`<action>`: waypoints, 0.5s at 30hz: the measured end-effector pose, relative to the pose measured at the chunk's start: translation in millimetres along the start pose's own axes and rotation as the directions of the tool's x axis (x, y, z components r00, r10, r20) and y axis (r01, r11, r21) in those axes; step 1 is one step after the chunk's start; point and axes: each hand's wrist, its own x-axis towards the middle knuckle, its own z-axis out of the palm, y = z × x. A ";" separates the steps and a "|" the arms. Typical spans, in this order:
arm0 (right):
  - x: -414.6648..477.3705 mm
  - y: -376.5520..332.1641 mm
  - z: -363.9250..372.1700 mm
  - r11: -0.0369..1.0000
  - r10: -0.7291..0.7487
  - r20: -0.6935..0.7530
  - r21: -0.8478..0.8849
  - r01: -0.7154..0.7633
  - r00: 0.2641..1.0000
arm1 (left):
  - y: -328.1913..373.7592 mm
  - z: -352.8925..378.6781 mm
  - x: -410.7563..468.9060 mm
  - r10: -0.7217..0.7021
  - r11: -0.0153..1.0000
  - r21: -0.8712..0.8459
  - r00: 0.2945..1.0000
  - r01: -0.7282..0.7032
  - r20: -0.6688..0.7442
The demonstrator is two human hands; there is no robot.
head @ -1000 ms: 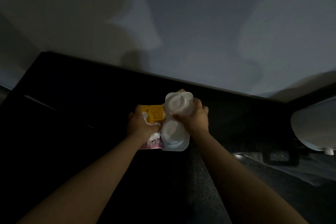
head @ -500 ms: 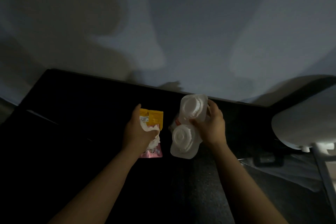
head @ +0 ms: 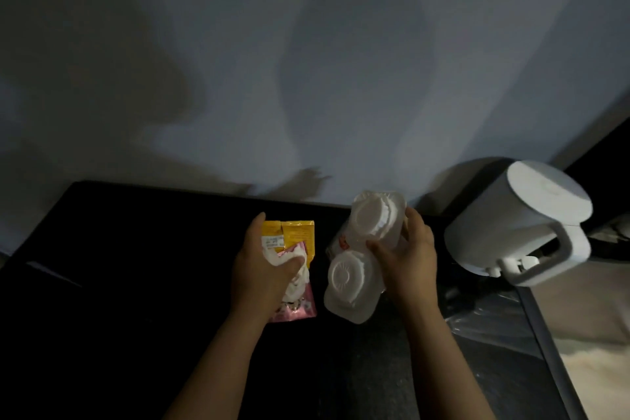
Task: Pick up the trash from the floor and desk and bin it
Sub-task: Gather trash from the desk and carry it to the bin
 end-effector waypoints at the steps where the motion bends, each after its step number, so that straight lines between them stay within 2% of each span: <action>1: -0.4 -5.7 -6.6 1.000 -0.006 -0.025 -0.007 0.006 1.000 | 8.2 -2.1 0.2 0.024 1.000 -0.001 1.000 -0.024 0.010; 9: -37.6 -46.4 -20.8 0.999 0.016 -0.207 0.042 -0.007 0.978 | 42.1 -36.5 10.7 0.196 0.980 -0.060 0.966 -0.189 0.170; 15: -84.4 -67.1 -27.1 1.000 0.018 -0.348 -0.006 -0.021 0.937 | 50.2 -55.7 8.5 0.291 0.956 -0.119 0.921 -0.269 0.258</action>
